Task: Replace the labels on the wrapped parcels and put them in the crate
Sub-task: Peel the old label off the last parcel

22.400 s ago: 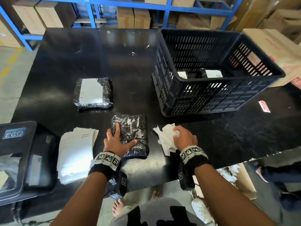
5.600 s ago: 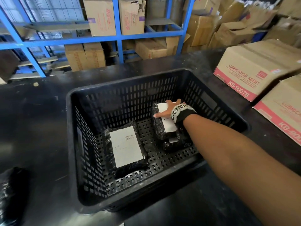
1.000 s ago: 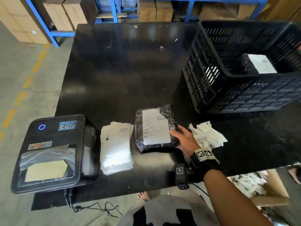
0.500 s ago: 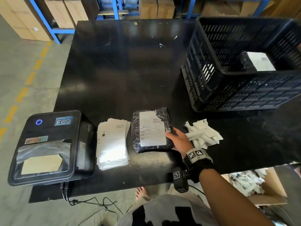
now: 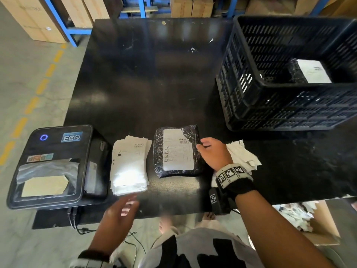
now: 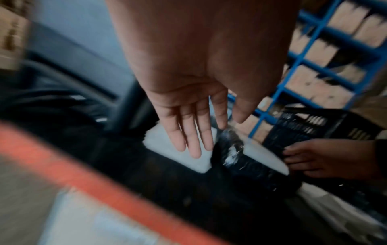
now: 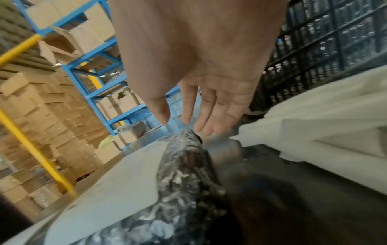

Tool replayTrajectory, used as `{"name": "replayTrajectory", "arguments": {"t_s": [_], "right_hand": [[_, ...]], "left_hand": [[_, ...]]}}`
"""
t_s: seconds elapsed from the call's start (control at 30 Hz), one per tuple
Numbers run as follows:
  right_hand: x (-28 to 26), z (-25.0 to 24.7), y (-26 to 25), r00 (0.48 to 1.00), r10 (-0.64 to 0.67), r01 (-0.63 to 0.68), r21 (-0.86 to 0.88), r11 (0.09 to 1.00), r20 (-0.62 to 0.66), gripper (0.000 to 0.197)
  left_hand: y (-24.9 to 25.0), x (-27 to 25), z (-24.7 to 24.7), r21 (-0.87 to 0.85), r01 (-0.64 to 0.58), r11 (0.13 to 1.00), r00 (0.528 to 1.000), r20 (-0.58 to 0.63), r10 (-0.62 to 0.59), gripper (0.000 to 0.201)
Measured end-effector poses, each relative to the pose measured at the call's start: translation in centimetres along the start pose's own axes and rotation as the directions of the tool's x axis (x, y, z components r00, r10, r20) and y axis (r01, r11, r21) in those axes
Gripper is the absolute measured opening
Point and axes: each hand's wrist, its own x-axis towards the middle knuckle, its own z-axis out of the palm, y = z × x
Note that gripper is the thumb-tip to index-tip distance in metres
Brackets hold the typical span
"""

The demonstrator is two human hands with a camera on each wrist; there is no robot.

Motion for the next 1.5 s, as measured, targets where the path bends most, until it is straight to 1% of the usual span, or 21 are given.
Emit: {"name": "replayTrajectory", "arguments": {"t_s": [0.03,0.07,0.1,0.17,0.2,0.23,0.33,0.4,0.47,0.57,0.67,0.77,0.93,1.1,1.17,1.27,1.33,1.5], "right_hand": [[-0.2,0.3,-0.6,0.998,-0.056,0.056,-0.006,0.998,0.013,0.034],[-0.5,0.6,-1.2,0.992,-0.122,0.122,-0.021,0.992,0.033,0.033],[-0.8,1.1,-1.8,0.980,-0.184,0.188,-0.051,0.981,0.073,0.032],[-1.7,2.4,-2.6,0.941,-0.293,0.315,-0.125,0.941,0.170,0.030],[-2.1,3.0,-2.9,0.920,-0.334,0.367,-0.152,0.918,0.206,0.029],[-2.5,3.6,-3.2,0.902,-0.364,0.406,-0.167,0.899,0.232,0.027],[-3.4,5.0,-3.7,0.862,-0.423,0.483,-0.201,0.852,0.279,0.028],[-3.7,5.5,-3.9,0.840,-0.440,0.526,-0.279,0.803,0.317,0.028],[-3.7,5.8,-4.1,0.833,-0.432,0.541,-0.351,0.764,0.345,0.031],[-3.6,5.8,-4.7,0.825,-0.407,0.551,-0.396,0.735,0.392,0.033],[-3.4,5.7,-5.6,0.795,-0.396,0.594,-0.452,0.666,0.460,0.030],[-3.2,5.5,-6.4,0.767,-0.361,0.627,-0.500,0.598,0.530,0.029],[-3.4,5.5,-7.3,0.742,-0.296,0.646,-0.522,0.557,0.601,0.028],[-3.2,5.7,-7.7,0.698,-0.301,0.707,-0.558,0.435,0.650,0.029],[-3.0,5.6,-7.7,0.694,-0.310,0.711,-0.552,0.435,0.650,0.030],[-2.7,5.4,-7.6,0.704,-0.333,0.700,-0.532,0.477,0.627,0.038],[-2.9,5.5,-7.3,0.710,-0.334,0.694,-0.532,0.486,0.620,0.039],[-3.7,6.5,-6.6,0.729,-0.277,0.664,-0.547,0.509,0.627,0.038]], "left_hand": [[0.9,1.4,0.4,-0.033,-0.022,0.999,1.000,-0.005,0.022,0.024],[2.1,2.7,0.8,-0.032,-0.054,0.998,0.999,-0.001,0.054,0.026],[3.0,4.2,1.4,-0.021,-0.100,0.995,0.995,-0.017,0.099,0.032],[4.1,6.7,2.8,0.081,-0.186,0.979,0.981,-0.036,0.190,0.044],[4.3,7.7,3.4,0.119,-0.206,0.971,0.977,-0.021,0.210,0.050],[4.4,8.6,4.0,0.141,-0.203,0.969,0.979,-0.008,0.206,0.054],[4.4,10.4,5.2,0.176,-0.134,0.975,0.991,0.049,0.128,0.064],[4.0,10.9,5.6,0.184,-0.116,0.976,0.992,0.065,0.105,0.068],[3.8,11.0,5.6,0.178,-0.101,0.979,0.993,0.074,0.089,0.069],[3.4,11.0,5.6,0.196,-0.096,0.976,0.994,0.065,0.085,0.071],[3.2,11.2,5.7,0.219,-0.085,0.972,0.996,0.049,0.076,0.074],[3.0,11.3,5.9,0.190,-0.070,0.979,0.997,0.030,0.065,0.074],[2.9,11.3,5.9,0.167,-0.068,0.984,0.998,0.017,0.066,0.073],[2.7,11.6,6.0,0.159,-0.060,0.985,0.998,0.002,0.060,0.072],[2.7,11.7,6.1,0.161,-0.057,0.985,0.998,0.000,0.058,0.072],[2.4,11.9,6.2,0.129,-0.043,0.991,0.999,0.001,0.044,0.070],[2.3,11.9,6.1,0.099,-0.035,0.995,0.999,-0.001,0.036,0.070],[2.2,11.8,6.1,0.057,-0.029,0.998,0.999,-0.038,0.032,0.068]]}}
